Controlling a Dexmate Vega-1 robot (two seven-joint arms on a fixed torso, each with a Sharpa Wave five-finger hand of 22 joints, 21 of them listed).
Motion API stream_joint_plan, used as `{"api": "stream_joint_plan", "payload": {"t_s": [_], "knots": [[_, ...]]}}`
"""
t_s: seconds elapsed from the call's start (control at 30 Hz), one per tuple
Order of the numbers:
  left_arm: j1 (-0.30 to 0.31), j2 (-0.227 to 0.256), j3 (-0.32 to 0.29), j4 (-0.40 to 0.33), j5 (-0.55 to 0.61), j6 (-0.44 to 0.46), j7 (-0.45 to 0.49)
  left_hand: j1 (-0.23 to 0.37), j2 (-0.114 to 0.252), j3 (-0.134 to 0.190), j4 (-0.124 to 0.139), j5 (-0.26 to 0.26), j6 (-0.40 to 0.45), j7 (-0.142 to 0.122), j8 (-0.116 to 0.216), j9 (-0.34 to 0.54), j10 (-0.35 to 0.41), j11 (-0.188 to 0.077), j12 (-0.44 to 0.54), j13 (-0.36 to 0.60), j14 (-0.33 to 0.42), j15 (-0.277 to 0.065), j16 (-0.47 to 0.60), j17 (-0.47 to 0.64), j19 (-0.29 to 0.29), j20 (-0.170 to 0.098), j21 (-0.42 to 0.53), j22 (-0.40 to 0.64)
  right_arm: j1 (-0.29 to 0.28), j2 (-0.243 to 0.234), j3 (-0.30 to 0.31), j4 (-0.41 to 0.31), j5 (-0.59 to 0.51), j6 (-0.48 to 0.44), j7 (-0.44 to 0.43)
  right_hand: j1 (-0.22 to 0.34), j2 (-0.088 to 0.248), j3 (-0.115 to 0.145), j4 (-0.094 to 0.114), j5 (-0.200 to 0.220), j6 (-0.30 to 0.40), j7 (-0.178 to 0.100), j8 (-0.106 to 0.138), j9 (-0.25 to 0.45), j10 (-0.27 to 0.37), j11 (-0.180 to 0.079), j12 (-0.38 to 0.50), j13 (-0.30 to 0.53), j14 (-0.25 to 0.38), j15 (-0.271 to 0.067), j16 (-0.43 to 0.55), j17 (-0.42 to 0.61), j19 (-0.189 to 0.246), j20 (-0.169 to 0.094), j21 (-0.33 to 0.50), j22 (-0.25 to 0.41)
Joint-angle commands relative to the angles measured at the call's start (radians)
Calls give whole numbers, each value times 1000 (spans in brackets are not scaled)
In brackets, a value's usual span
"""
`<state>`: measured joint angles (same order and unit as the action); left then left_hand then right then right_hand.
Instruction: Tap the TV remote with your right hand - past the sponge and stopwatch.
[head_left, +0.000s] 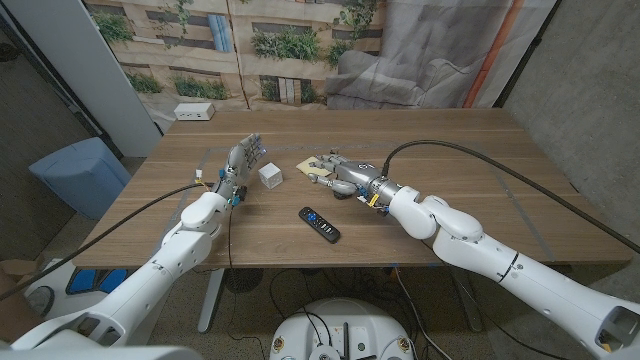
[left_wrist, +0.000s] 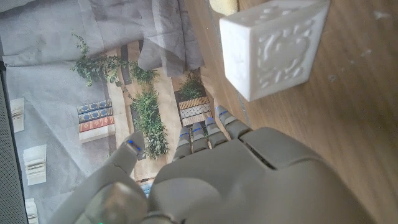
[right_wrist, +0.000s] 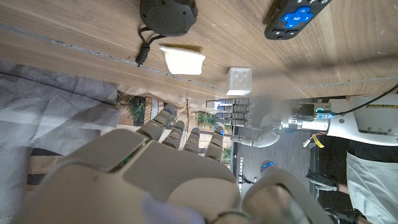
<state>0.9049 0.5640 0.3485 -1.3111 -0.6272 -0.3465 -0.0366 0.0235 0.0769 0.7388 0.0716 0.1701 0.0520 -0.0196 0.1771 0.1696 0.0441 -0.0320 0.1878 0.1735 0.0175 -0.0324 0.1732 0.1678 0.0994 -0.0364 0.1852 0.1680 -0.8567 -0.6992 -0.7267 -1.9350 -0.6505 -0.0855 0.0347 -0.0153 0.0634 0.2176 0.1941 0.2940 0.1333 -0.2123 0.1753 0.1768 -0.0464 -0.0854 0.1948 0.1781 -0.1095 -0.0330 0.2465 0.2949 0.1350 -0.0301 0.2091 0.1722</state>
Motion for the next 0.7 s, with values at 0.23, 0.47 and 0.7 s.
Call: {"api": "stream_joint_plan", "payload": {"t_s": [0.23, 0.47, 0.7], "knots": [[19, 39, -10, -87, 41, 34, 63, -2, 56, -1, -10, 5, -10, 6, 0, 4, -31, 0, -8, 1, -18, -8, 0, 1, -64, -51, -15, 3, -28, 21, 86, -1, 194, -60, -100, 3, 109, -4, -5, 8, -7, 3, 4, 0, 29, 1, 9, 2, 21, -12, 8, -2, 22, -7, 6, -2], [20, 38, -9, -108, 49, 64, 96, -1, 56, -3, -14, 5, -10, 3, 1, 4, -53, 0, -11, -1, -27, -13, -2, 0, -110, -66, -17, 3, -14, 26, 119, 39, 301, -18, -129, 5, 105, -5, -8, 7, -20, 10, 1, 0, 36, 1, 7, 1, 33, -13, 9, -5, 31, -6, 5, -3], [5, 32, 0, -93, 70, 79, 118, 0, 59, -3, -17, 5, 2, 4, 6, 4, -43, -4, -3, -1, -21, -18, 3, -1, -92, -63, -2, 3, -6, 34, 132, 46, 365, -44, -145, 9, 102, -5, -11, 7, -32, 11, 0, -1, 48, -1, 7, 1, 47, -17, 10, -9, 46, -10, 5, -4]]}}
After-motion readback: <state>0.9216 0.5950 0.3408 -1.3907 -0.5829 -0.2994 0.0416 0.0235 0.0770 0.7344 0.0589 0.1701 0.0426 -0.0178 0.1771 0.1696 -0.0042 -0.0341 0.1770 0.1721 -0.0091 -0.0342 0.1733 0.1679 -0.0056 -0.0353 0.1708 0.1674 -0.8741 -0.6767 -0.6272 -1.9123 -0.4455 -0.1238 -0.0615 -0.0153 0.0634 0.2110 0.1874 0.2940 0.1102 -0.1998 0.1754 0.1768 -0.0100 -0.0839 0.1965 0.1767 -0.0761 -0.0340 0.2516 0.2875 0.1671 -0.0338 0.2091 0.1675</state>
